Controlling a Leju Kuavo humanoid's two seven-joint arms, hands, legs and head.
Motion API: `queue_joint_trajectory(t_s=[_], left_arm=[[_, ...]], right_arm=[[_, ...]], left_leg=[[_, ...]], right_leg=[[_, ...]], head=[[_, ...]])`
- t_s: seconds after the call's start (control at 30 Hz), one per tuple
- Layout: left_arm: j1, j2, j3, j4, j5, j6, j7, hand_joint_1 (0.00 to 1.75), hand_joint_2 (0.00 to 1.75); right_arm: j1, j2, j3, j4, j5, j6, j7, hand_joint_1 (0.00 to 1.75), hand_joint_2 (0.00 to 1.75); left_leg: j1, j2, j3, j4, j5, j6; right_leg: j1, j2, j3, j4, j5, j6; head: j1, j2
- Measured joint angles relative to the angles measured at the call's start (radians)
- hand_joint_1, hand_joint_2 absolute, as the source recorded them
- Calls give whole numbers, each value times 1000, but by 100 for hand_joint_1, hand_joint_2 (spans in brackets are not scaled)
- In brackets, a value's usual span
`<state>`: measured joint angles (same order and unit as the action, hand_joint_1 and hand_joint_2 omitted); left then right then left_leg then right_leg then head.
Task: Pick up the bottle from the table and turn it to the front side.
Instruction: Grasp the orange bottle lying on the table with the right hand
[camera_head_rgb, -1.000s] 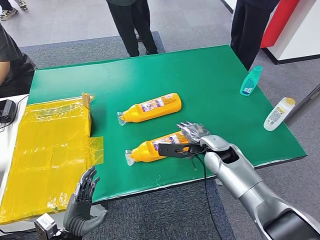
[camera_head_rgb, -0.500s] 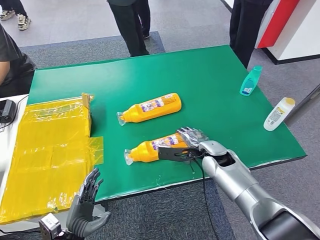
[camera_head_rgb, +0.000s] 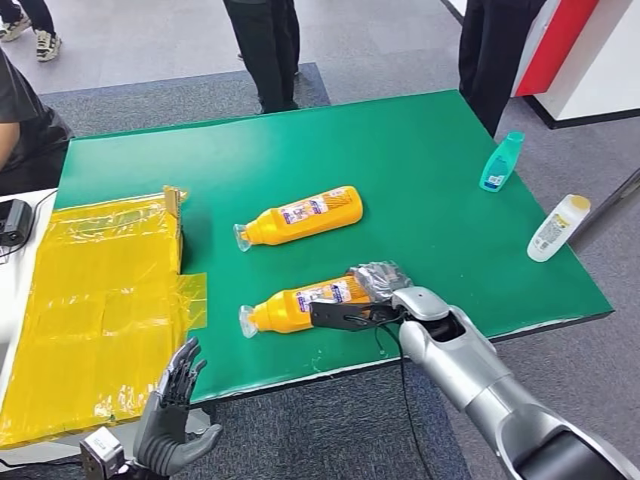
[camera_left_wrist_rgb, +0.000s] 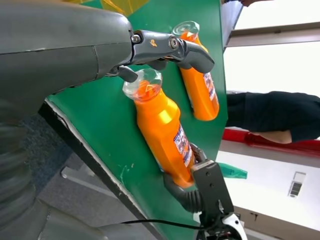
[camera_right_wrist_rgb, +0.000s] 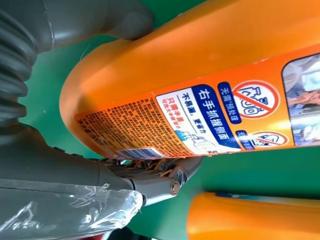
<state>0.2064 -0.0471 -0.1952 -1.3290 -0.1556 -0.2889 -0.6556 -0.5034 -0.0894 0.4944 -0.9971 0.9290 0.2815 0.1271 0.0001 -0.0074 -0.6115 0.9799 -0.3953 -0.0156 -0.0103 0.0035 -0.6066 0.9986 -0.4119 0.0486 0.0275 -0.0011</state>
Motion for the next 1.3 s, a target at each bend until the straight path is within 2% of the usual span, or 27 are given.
queue_joint_trajectory(t_s=[0.53,0.67,0.8,0.9,1.03,1.3], left_arm=[[61,-8,43,-68,6,-12,25,0,175],[79,-31,82,-88,65,-103,14,0,175],[95,-72,143,-102,136,-232,23,0,175],[98,-107,191,-109,175,-296,65,0,175],[100,-145,229,-121,207,-322,123,0,175],[109,-168,231,-159,205,-322,154,0,175]], right_arm=[[193,0,-22,-414,-14,-62,-5,175,175],[264,16,-51,-515,-13,-121,-25,175,175],[353,60,-82,-598,-61,-153,-69,175,175],[410,93,-96,-625,-133,-175,-113,175,175],[465,125,-103,-634,-224,-192,-167,175,175],[536,145,-66,-614,-245,-249,-222,175,175]], left_leg=[[0,0,-1,0,0,0],[0,0,-1,0,-1,0],[0,0,-1,0,-1,-1],[1,0,-1,0,-1,-1],[1,0,-1,0,-1,-1],[1,0,-1,0,-1,-1]], right_leg=[[0,0,-1,0,-1,0],[0,0,-1,0,-1,0],[0,0,-1,0,-2,-1],[1,0,-1,0,-2,-1],[1,0,-1,0,-2,-2],[1,0,-1,0,-2,-2]], head=[[0,0],[0,0],[0,0],[0,0],[0,0],[0,0]])
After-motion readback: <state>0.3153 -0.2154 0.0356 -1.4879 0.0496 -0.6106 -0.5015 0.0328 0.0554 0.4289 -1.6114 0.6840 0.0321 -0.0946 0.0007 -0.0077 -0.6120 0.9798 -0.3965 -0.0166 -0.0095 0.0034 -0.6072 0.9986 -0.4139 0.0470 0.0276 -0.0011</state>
